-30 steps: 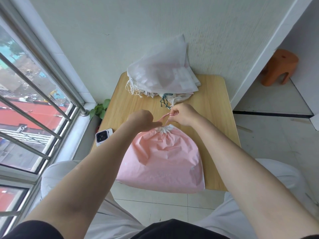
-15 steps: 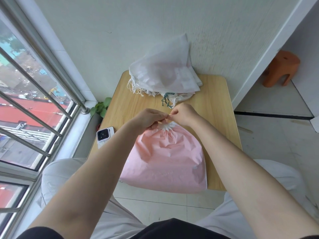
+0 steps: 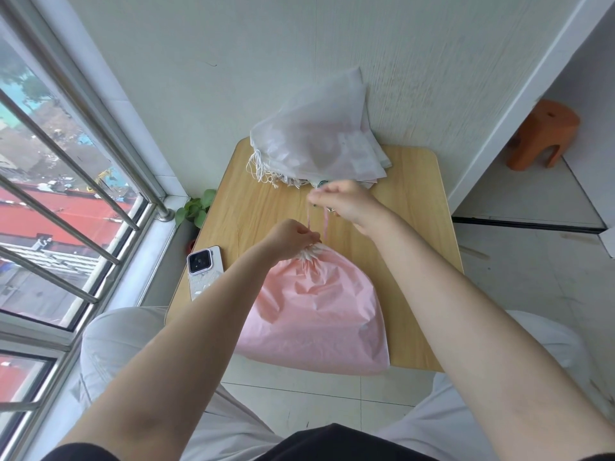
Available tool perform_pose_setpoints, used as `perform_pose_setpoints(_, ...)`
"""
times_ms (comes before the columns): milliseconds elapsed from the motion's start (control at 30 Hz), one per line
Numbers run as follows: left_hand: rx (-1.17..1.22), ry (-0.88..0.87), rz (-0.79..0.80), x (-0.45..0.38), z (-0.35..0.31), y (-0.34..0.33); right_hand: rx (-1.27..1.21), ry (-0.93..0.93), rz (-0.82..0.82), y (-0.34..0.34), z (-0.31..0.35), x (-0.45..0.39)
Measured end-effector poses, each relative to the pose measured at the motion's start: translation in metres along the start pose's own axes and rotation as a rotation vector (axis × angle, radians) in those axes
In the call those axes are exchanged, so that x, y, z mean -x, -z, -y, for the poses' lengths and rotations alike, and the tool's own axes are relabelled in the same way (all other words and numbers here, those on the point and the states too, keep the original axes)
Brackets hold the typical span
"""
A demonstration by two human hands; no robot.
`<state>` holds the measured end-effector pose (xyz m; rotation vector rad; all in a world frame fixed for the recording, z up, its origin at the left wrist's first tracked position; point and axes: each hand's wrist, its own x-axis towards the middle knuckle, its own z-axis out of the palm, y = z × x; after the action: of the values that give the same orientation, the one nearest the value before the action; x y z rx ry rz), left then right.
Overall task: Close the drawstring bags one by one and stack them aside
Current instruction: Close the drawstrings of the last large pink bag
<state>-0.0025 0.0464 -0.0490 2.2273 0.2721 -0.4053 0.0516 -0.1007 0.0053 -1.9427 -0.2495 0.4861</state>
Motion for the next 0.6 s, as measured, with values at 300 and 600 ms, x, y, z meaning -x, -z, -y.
perform_pose_setpoints(300,0.499,0.128,0.081,0.001,-0.003,0.008,0.158,0.022,-0.032,-0.007,-0.027,0.002)
perform_pose_setpoints(600,0.661,0.223,0.107,0.0,-0.005,0.014,0.183,0.107,-0.096,-0.025,-0.04,0.005)
